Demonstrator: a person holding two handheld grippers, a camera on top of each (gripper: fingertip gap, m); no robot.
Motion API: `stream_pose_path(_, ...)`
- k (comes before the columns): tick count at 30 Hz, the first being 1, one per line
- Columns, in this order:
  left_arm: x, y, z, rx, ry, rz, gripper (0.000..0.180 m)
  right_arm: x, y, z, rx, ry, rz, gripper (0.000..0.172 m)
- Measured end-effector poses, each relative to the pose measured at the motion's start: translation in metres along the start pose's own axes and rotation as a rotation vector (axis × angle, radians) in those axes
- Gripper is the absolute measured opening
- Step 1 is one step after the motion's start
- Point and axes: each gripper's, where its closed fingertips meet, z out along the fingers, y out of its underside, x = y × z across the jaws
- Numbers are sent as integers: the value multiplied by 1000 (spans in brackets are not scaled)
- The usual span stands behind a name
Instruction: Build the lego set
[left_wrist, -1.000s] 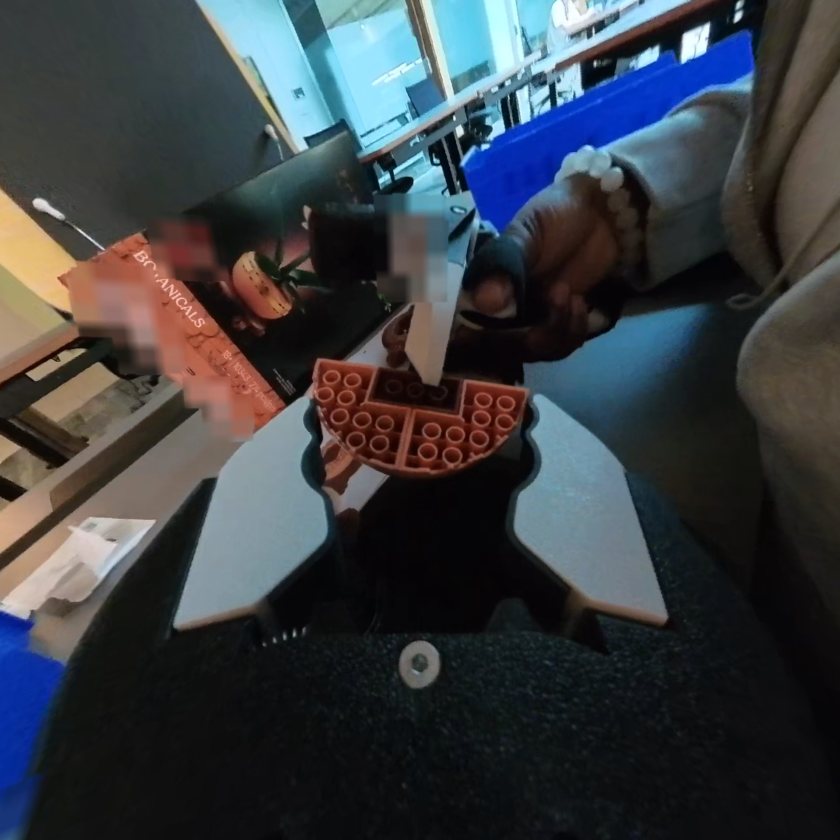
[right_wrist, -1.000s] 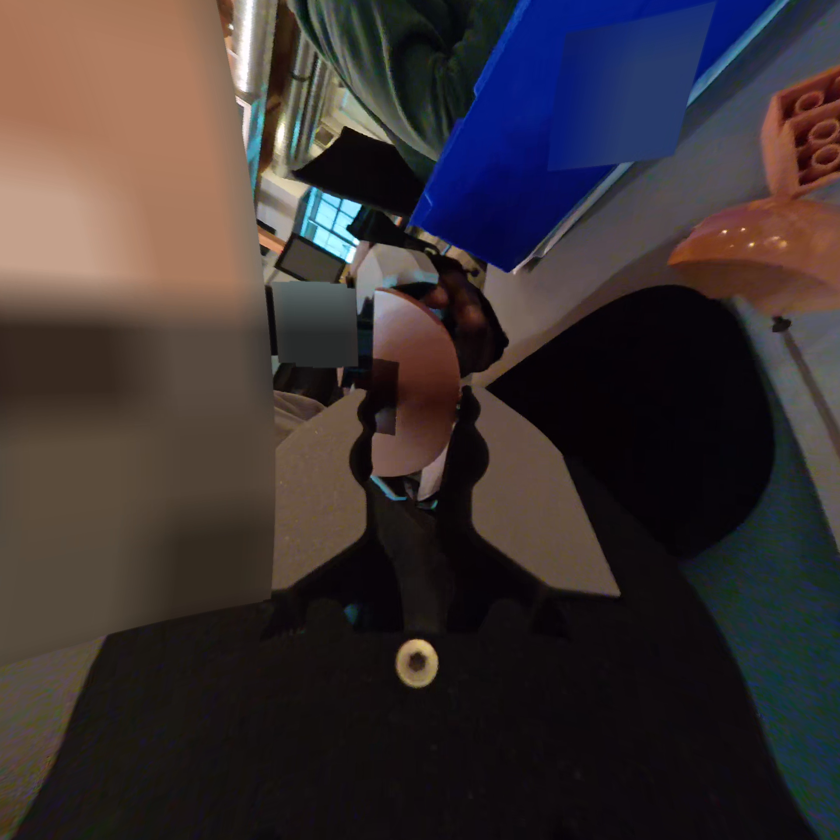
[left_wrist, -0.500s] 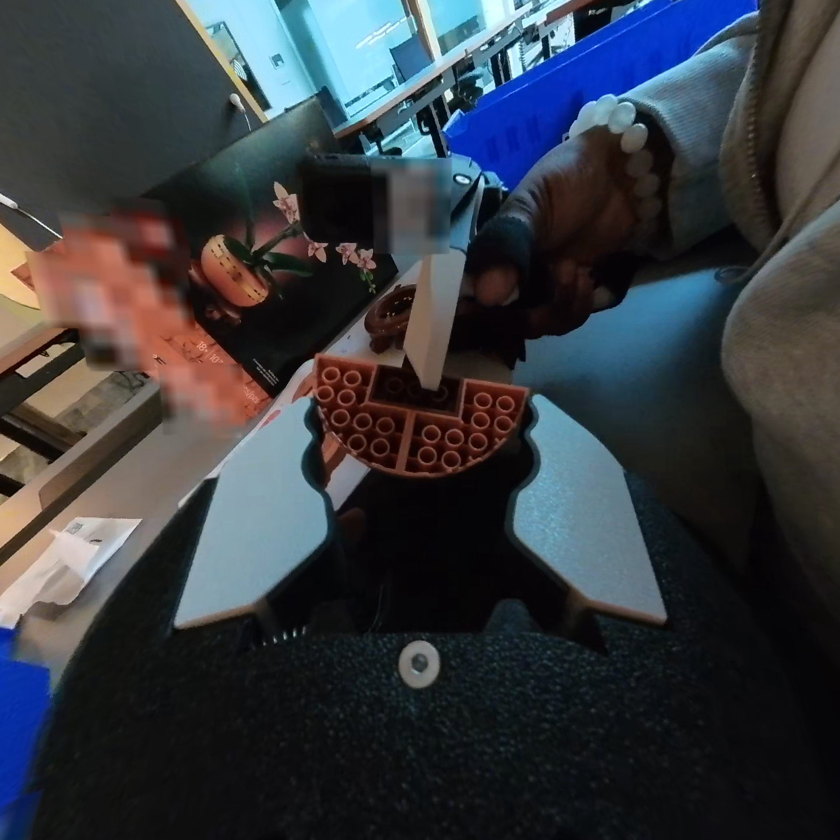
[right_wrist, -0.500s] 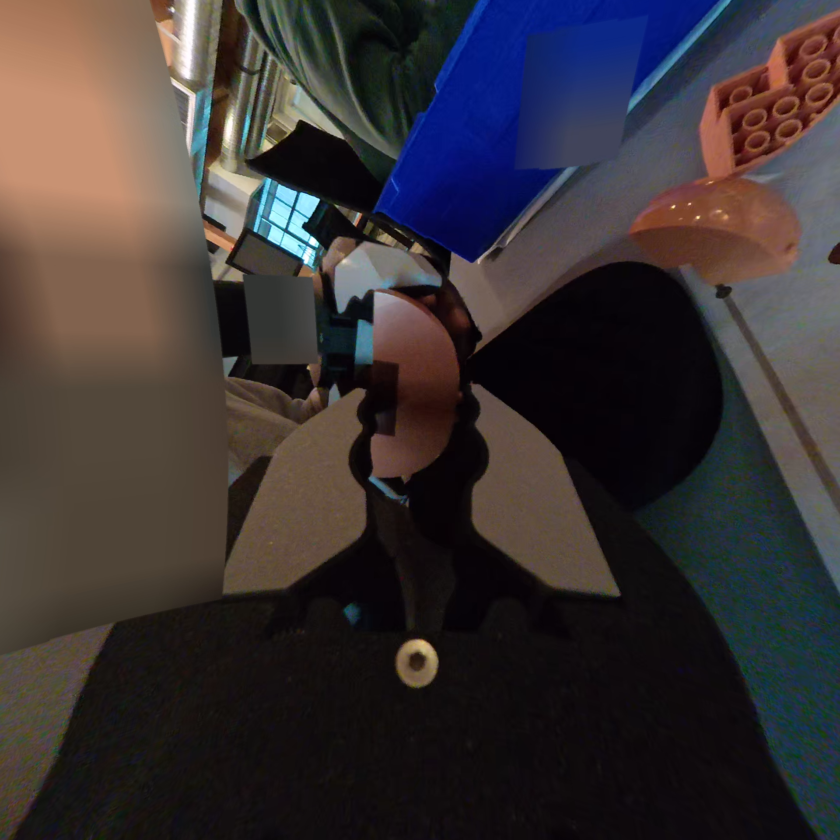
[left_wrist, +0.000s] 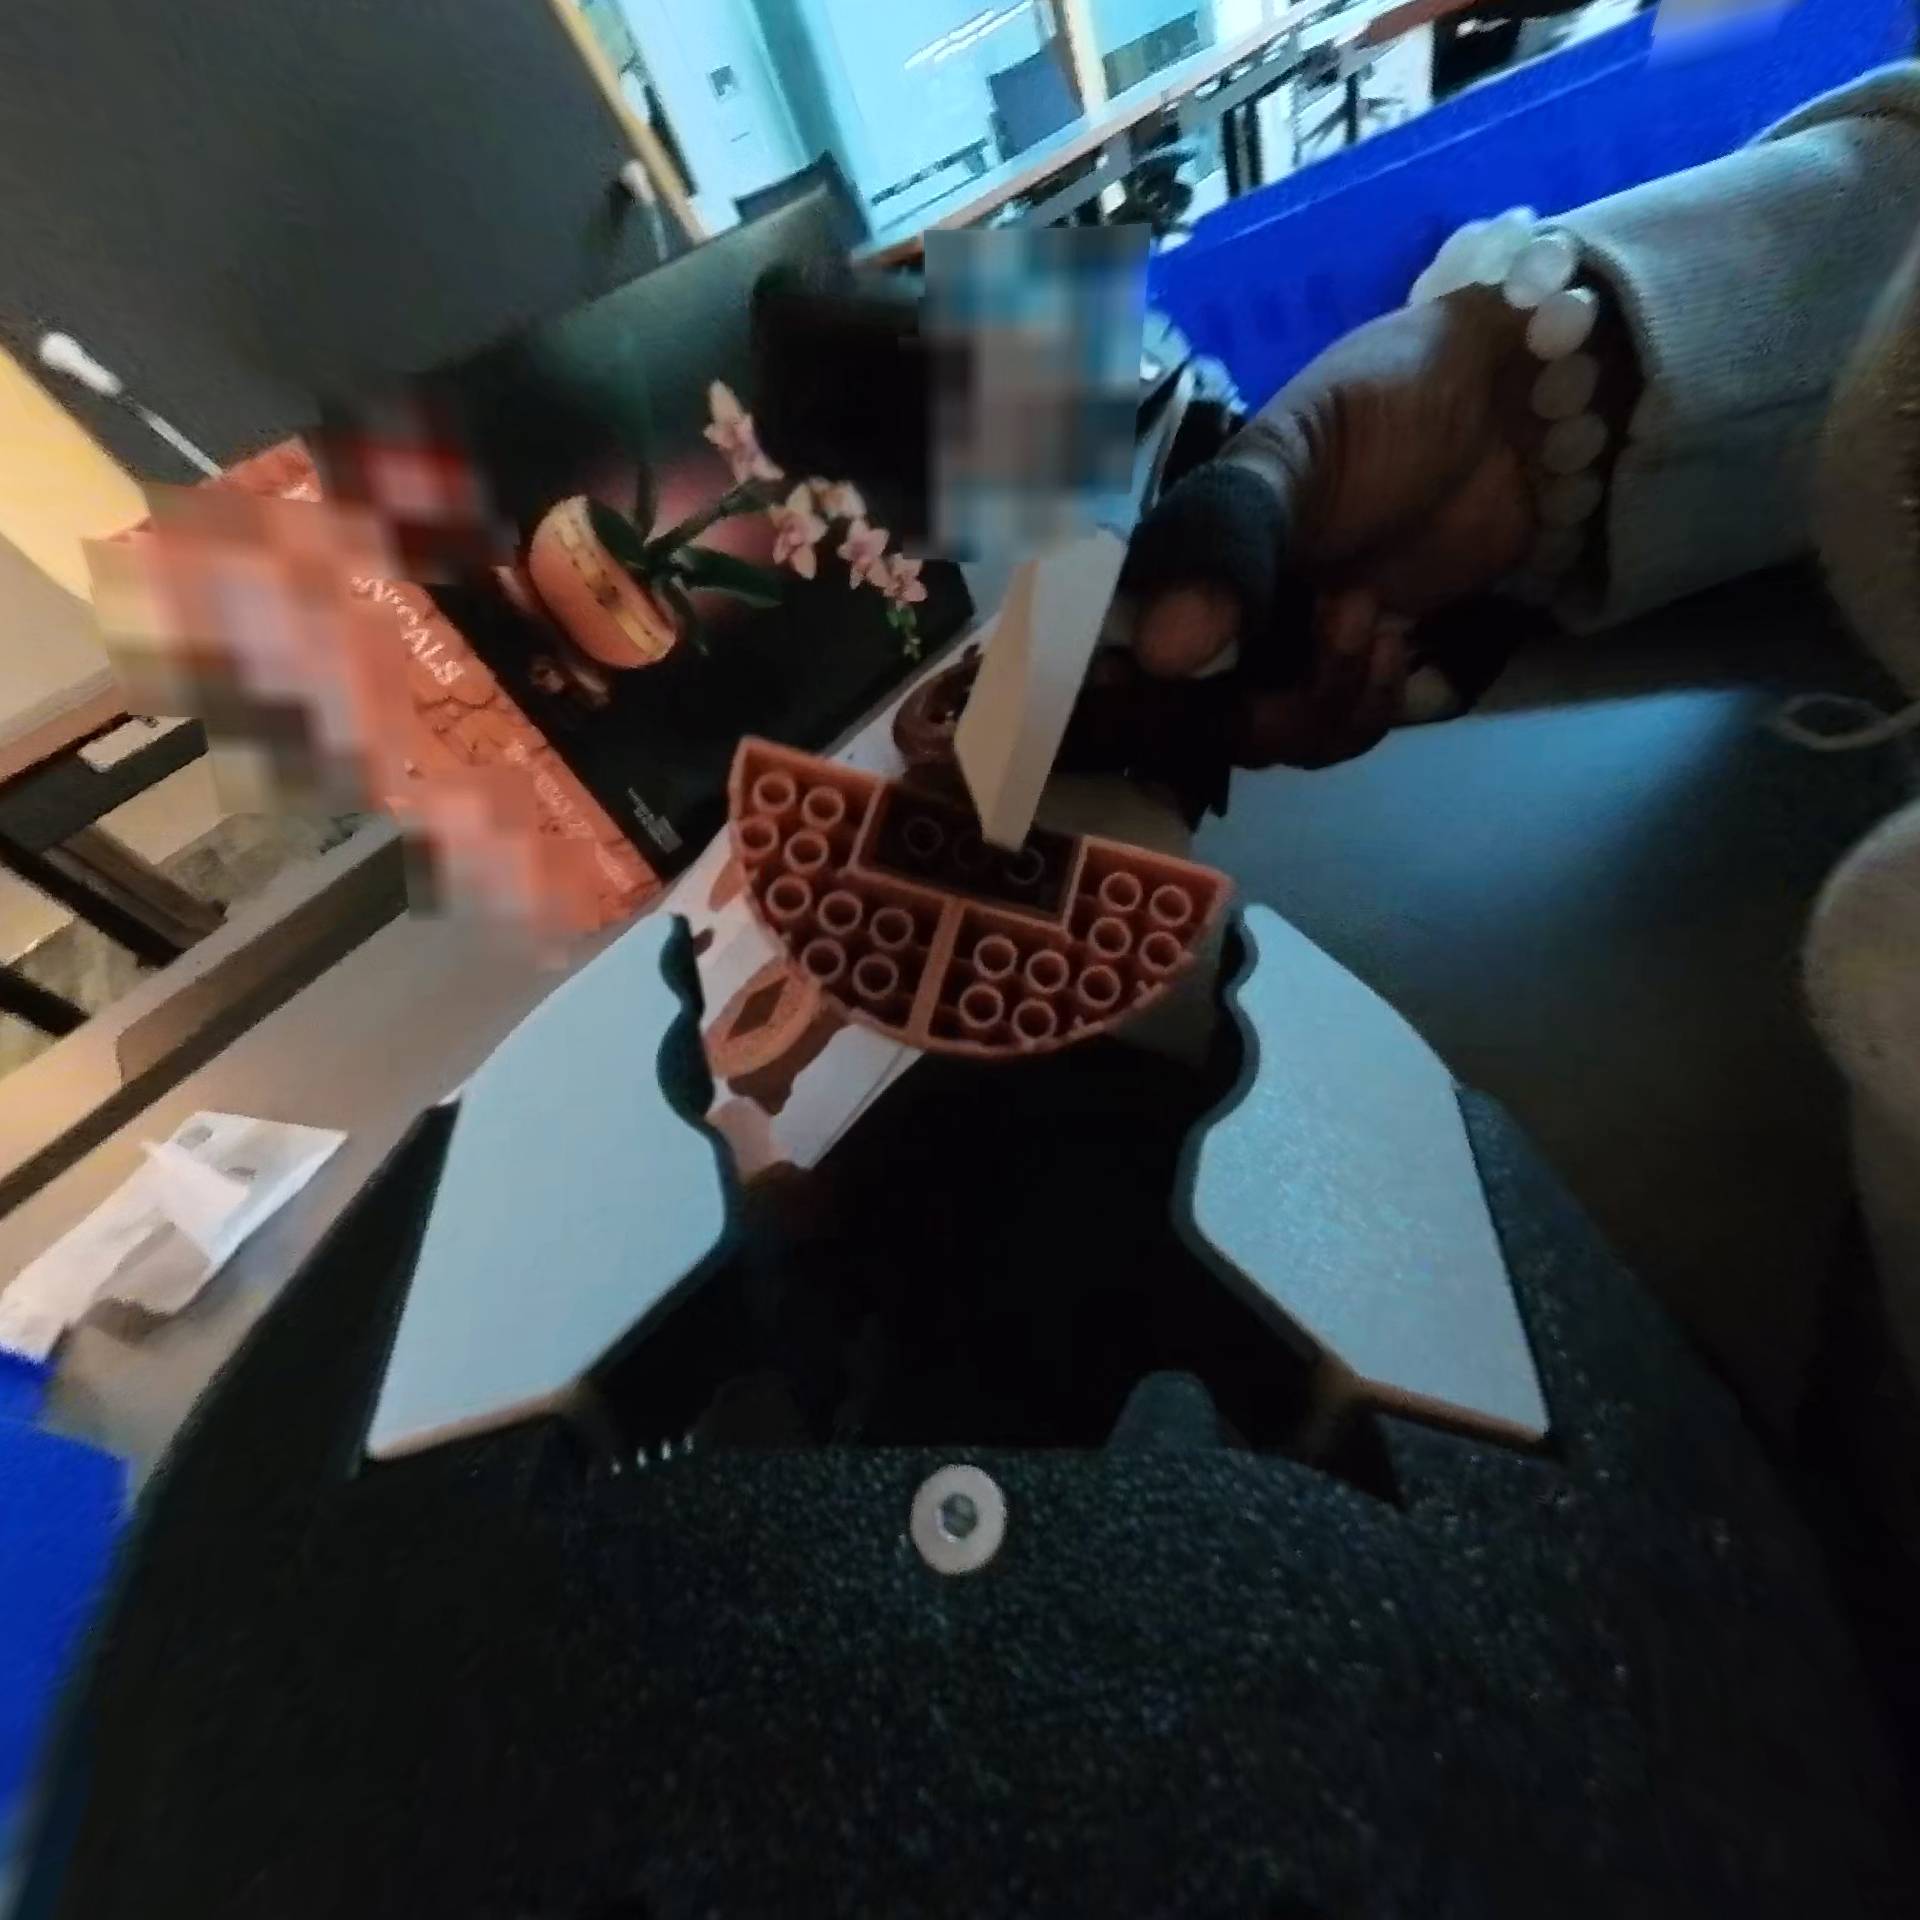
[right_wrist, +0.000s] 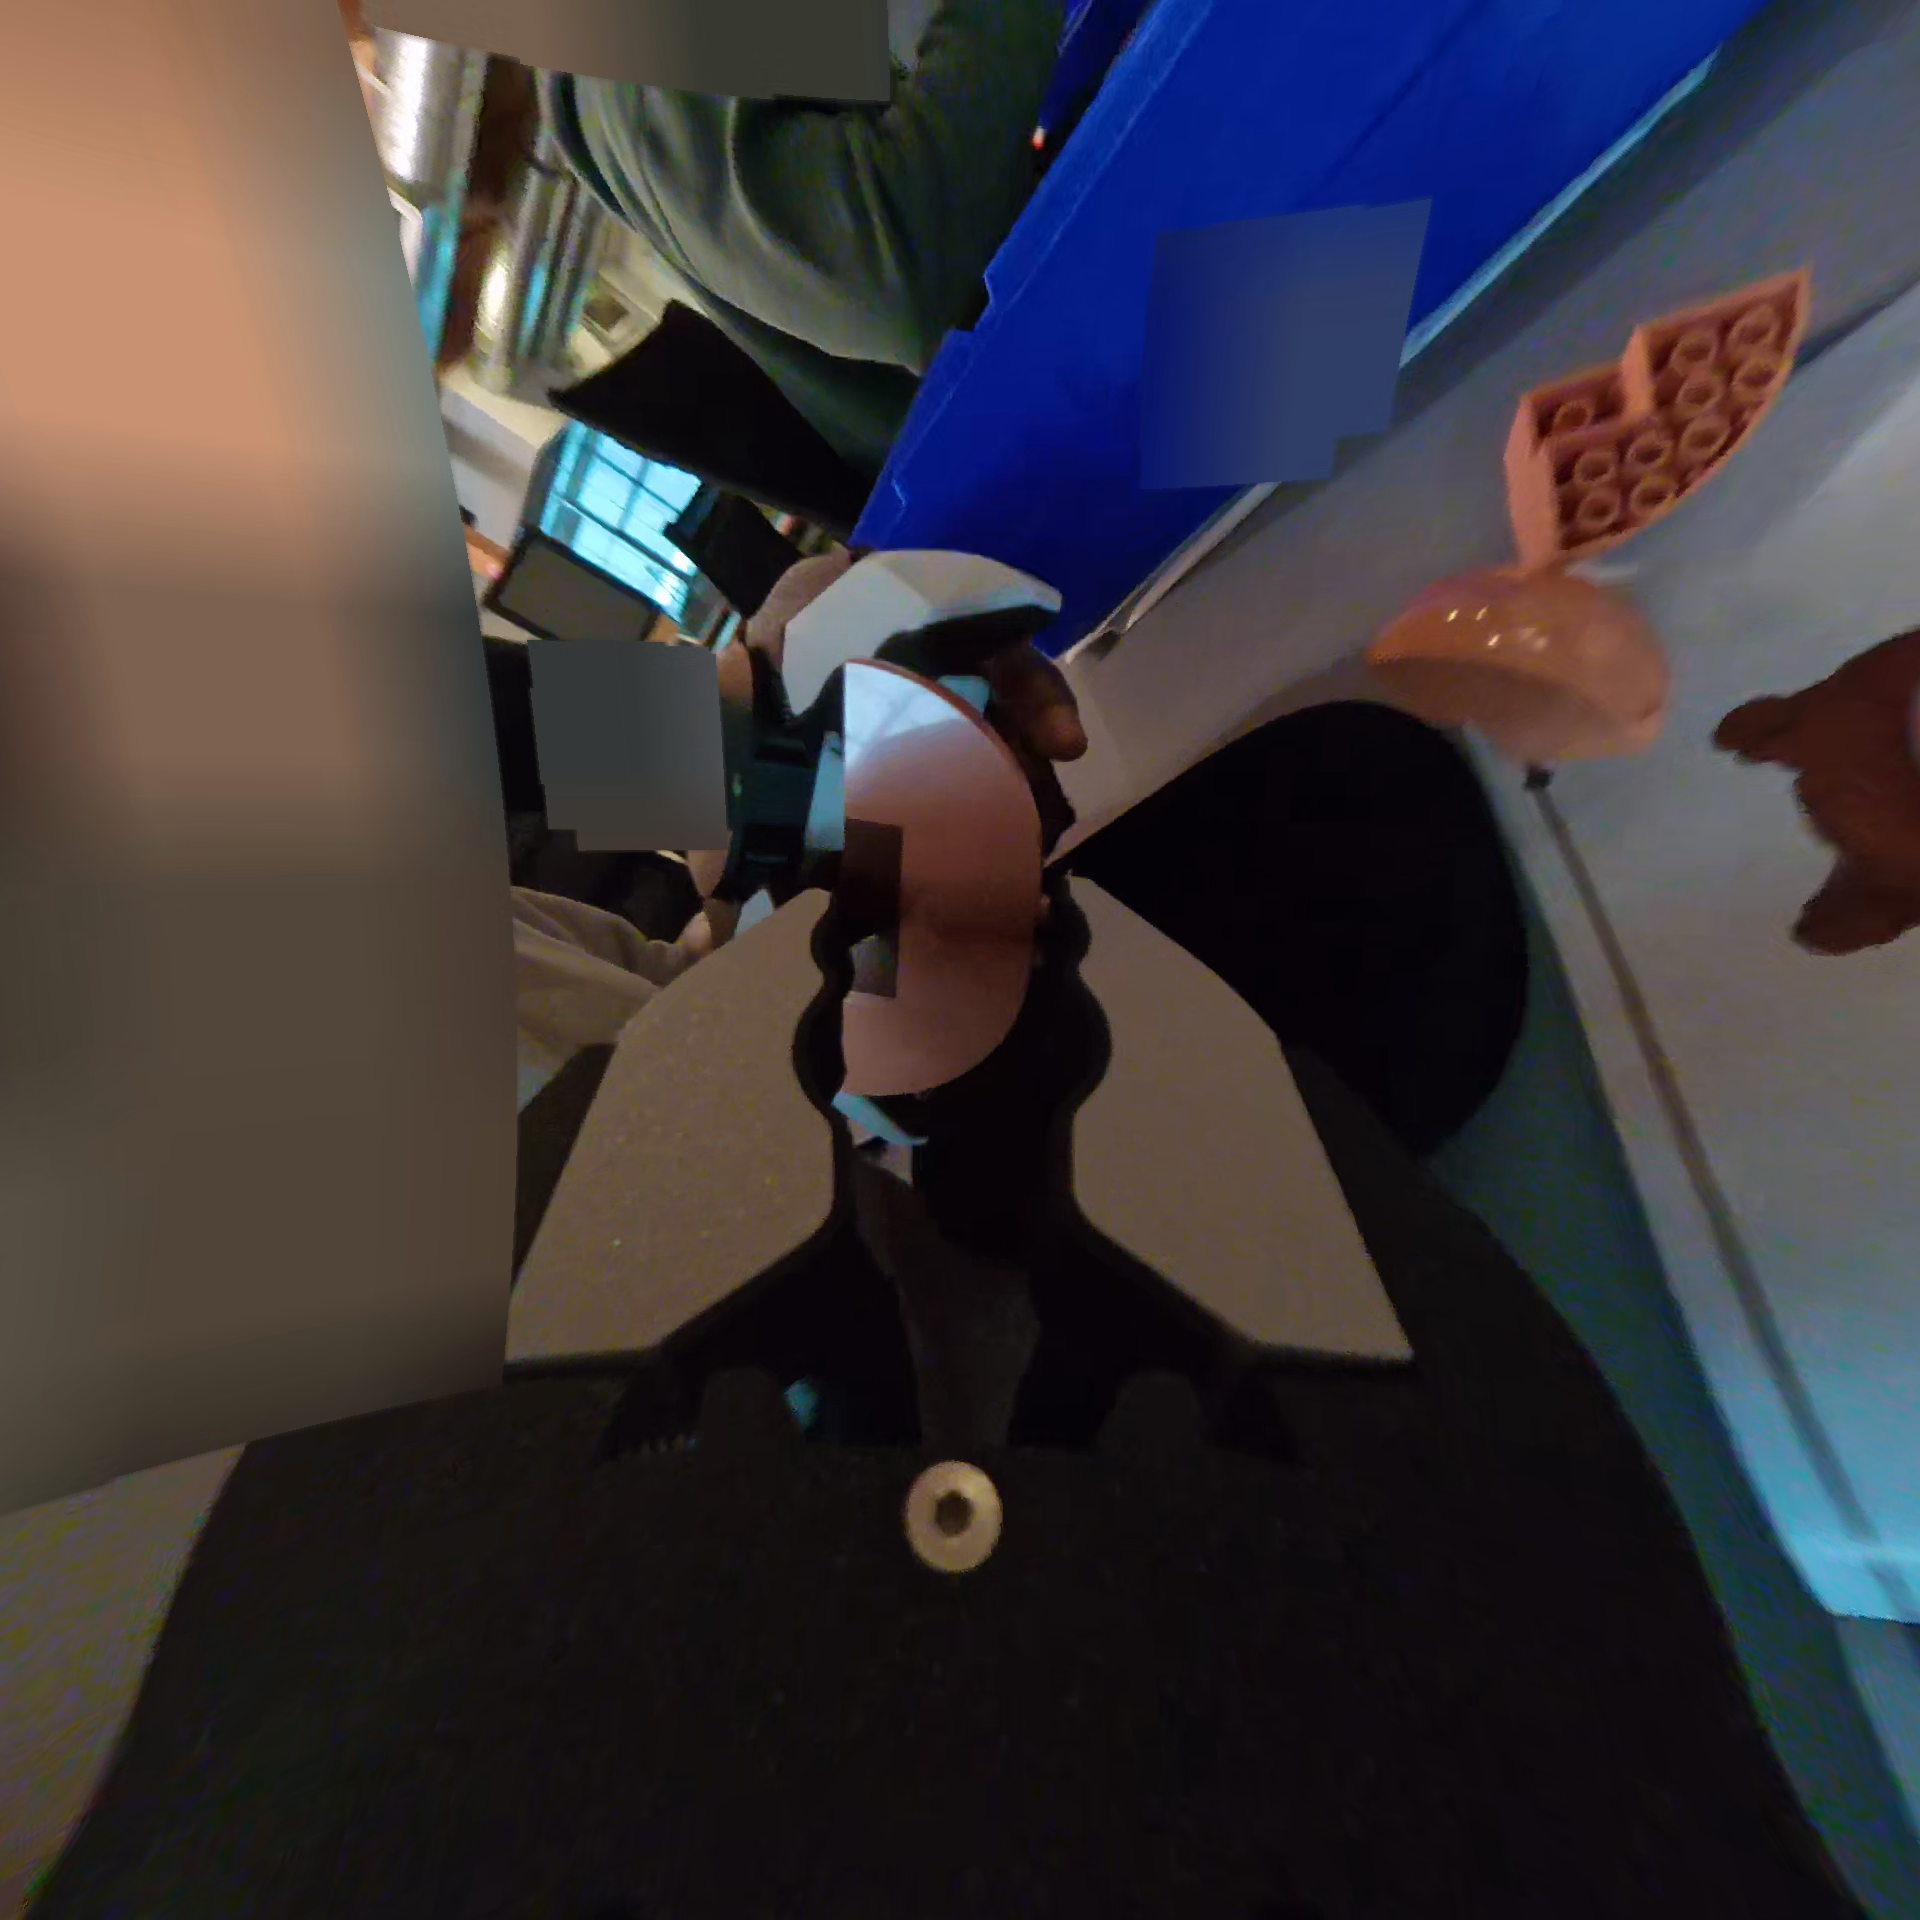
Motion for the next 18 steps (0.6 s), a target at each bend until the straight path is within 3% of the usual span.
stream_pose_path(4, -14, 8, -5, -41, -56, -106, 96, 24, -22, -18, -80, 213, -192, 35)
stream_pose_path(9, -21, 6, -12, -18, -79, -253, 87, 71, -72, -38, -327, 622, -718, 35)
stream_pose_path(12, -19, 4, -10, 8, -67, -288, 85, 98, -96, -28, -505, 722, -935, 35)
stream_pose_path(14, -17, 6, -10, -11, -68, -276, 84, 118, -104, -17, -624, 705, -915, 35)
stream_pose_path(18, -13, 5, -9, -20, -47, -274, 82, 135, -108, 13, -764, 519, -511, 35)
